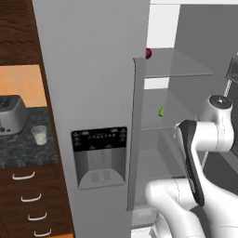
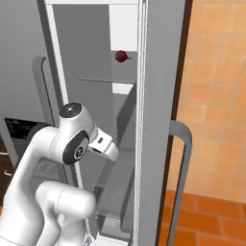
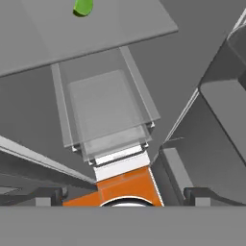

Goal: Grab a lemon wedge from the fridge and one ice cube from the ice bowl, and put them in the glass of lemonade.

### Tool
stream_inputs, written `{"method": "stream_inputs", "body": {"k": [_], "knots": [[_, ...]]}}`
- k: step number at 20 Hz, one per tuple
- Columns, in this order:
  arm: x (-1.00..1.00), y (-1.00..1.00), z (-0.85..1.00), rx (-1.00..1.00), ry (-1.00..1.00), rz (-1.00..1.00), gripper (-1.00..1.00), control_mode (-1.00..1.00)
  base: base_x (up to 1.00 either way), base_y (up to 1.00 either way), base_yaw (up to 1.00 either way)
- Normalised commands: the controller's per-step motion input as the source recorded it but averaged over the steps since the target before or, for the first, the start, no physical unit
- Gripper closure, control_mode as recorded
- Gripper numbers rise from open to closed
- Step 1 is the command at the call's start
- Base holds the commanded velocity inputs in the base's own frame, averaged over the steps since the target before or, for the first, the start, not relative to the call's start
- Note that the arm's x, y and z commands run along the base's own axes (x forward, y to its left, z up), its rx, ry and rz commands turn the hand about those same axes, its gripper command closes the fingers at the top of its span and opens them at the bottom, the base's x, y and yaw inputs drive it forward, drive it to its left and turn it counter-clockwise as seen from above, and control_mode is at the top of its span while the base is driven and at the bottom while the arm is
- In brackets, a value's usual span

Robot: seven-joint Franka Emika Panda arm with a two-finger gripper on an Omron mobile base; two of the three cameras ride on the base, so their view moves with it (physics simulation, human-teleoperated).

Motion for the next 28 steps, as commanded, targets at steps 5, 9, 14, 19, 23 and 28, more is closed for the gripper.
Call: {"method": "stream_inputs", "body": {"k": [5,9,14,19,23,28], "knots": [[0.0,0.0,0.0,0.0,0.0,0.0,-1.0,1.0,0.82,0.0,0.0],[0.02,0.0,0.0,0.0,-0.19,0.01,-1.0,-1.0,0.0,0.0,0.0],[0.02,0.0,0.0,0.0,-0.23,0.03,-1.0,-1.0,0.0,0.0,0.0],[0.29,-0.04,0.04,0.02,-0.1,0.06,-1.0,-1.0,0.0,0.0,0.0],[0.9,-0.02,0.57,0.0,-0.08,0.15,-1.0,-1.0,0.0,0.0,0.0],[1.0,0.0,0.12,-0.11,0.12,0.05,-1.0,-1.0,0.0,0.0,0.0]]}}
